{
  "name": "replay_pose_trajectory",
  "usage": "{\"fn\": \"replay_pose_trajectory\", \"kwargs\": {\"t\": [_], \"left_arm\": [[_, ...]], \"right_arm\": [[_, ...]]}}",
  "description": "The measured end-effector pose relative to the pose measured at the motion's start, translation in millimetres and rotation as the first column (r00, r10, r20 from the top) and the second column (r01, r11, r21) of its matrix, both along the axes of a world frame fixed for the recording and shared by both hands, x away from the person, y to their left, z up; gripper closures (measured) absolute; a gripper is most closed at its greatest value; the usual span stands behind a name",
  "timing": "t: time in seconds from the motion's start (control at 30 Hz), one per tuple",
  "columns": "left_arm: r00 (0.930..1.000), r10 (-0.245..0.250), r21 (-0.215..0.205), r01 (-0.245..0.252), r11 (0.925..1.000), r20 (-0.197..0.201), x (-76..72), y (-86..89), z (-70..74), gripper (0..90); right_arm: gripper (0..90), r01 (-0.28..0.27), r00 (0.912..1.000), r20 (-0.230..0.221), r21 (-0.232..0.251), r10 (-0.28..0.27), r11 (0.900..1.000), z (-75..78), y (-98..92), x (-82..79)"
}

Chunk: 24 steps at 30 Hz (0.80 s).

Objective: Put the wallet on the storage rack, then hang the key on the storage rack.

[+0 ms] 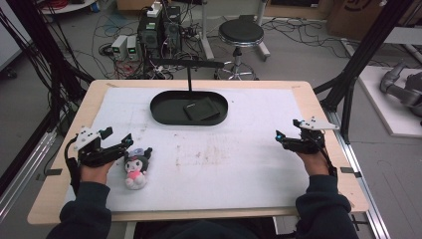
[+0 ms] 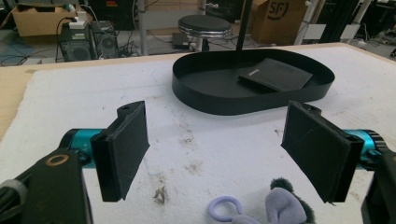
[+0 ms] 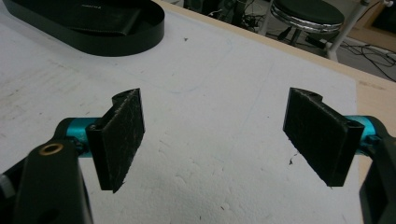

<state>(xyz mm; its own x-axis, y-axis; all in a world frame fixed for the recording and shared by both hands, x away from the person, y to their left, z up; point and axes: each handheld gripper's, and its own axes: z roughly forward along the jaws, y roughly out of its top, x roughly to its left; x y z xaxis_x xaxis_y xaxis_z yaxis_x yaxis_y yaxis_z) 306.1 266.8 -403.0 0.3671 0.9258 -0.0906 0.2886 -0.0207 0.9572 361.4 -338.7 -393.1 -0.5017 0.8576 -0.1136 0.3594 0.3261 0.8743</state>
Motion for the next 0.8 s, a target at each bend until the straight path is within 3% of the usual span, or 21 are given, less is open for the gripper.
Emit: {"fn": "replay_pose_trajectory", "kwargs": {"t": [0.43, 0.8], "left_arm": [[1.0, -0.004, 0.008, 0.004, 1.0, -0.001, 4.2, 0.3, -2.7, 22.9], [0.9998, -0.021, 0.008, 0.021, 0.9998, -0.001, -0.3, -4.3, -1.0, 23.1]], "right_arm": [[21.1, 0.01, 0.9997, -0.02, -0.002, -0.01, 1.0, -3.3, 2.3, 4.4], [21.1, 0.013, 0.9999, -0.007, 0.012, -0.013, 1.0, 0.2, -0.2, 1.1]]}}
